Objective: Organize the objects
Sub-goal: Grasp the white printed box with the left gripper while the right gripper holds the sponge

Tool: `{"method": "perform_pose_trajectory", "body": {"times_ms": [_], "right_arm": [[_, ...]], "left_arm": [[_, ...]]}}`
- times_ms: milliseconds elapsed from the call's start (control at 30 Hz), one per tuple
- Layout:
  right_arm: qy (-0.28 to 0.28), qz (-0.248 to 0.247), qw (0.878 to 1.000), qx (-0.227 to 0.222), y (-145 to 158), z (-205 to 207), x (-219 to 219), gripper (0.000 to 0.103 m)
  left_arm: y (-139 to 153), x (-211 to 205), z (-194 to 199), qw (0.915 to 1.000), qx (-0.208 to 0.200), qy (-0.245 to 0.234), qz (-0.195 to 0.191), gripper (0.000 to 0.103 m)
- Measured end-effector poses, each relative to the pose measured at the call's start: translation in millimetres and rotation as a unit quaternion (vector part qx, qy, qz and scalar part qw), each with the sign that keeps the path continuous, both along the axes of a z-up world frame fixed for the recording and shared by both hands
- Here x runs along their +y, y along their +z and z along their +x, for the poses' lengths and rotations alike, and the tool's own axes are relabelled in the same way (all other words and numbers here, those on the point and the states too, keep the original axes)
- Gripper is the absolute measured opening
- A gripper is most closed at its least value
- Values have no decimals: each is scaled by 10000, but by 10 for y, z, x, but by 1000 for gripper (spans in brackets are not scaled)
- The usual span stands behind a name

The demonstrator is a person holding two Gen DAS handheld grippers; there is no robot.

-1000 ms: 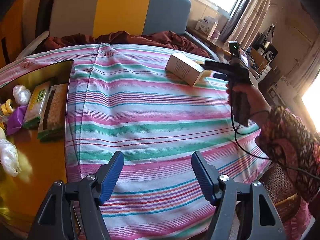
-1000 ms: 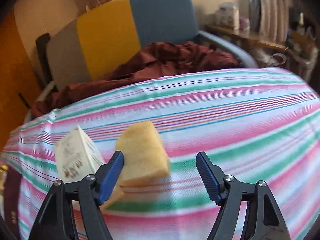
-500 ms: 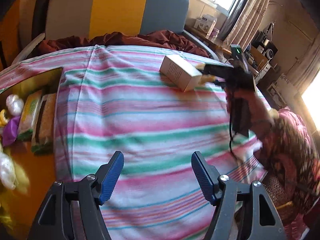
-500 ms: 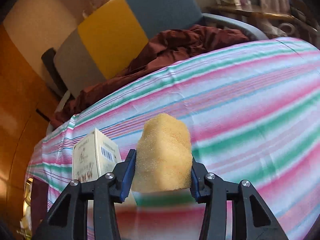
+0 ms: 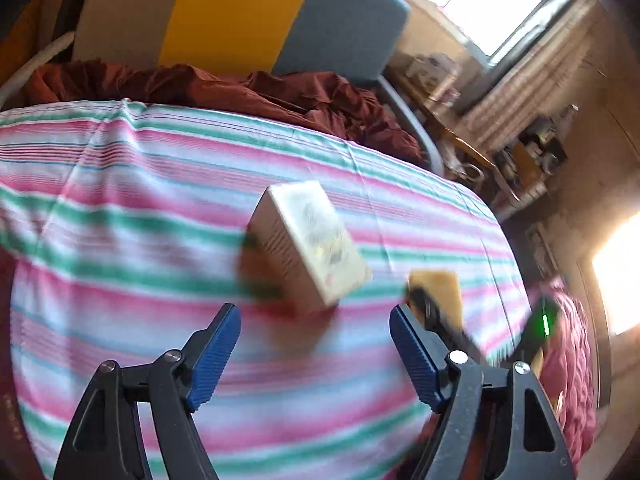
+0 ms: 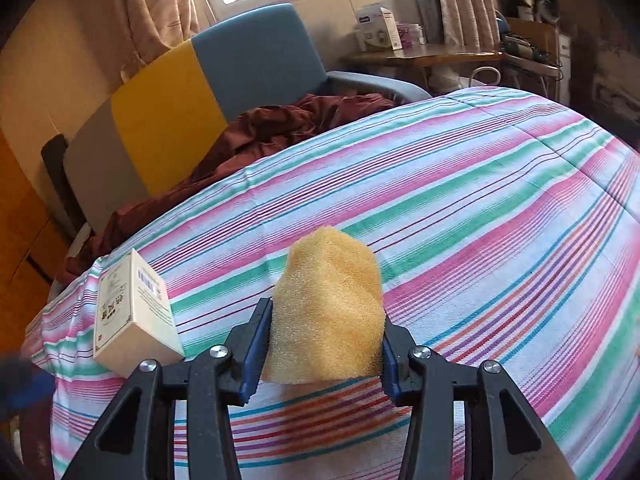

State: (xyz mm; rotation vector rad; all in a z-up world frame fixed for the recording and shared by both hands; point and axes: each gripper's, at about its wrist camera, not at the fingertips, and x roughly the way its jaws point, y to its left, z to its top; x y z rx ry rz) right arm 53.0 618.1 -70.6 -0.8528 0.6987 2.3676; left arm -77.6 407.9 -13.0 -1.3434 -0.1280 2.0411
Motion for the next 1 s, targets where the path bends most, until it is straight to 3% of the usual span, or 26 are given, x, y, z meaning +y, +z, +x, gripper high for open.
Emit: {"method": "perform_pose_trajectory", "body": {"times_ms": [67,167,333,433,533,633,833,1000], "right_arm": [[-30,26,10000,-5,-7,-3,-1,48],[-44,53,10000,-16,-20,-7,12,48],[-53,149,9999,-66,-26,-17,-6,49],[-59,204,9997,-81,-25,-10,-24,49],[-42,251,9996,-107,-24,-24,-38,49],[-32,298,9995,-125,-17,-31,-52,49],[65,526,9985,-131,33,-45,-146,48],[307,782,9963,-199,86,-63,-360,48]], "left_arm": [[17,222,-71,9998,198,42,-72,83],[-65,625,-176,9967,464,-86,-661,84],[-308,867,-257,9890,515,-96,-1384,84],[-421,741,-268,9907,467,-52,-1278,83],[-529,577,-288,9917,395,-7,-1227,63],[-542,433,-286,9932,573,-92,-1012,52],[-547,183,-132,9914,940,-220,-885,52],[-563,-29,186,9836,1474,-455,-937,52]]}}
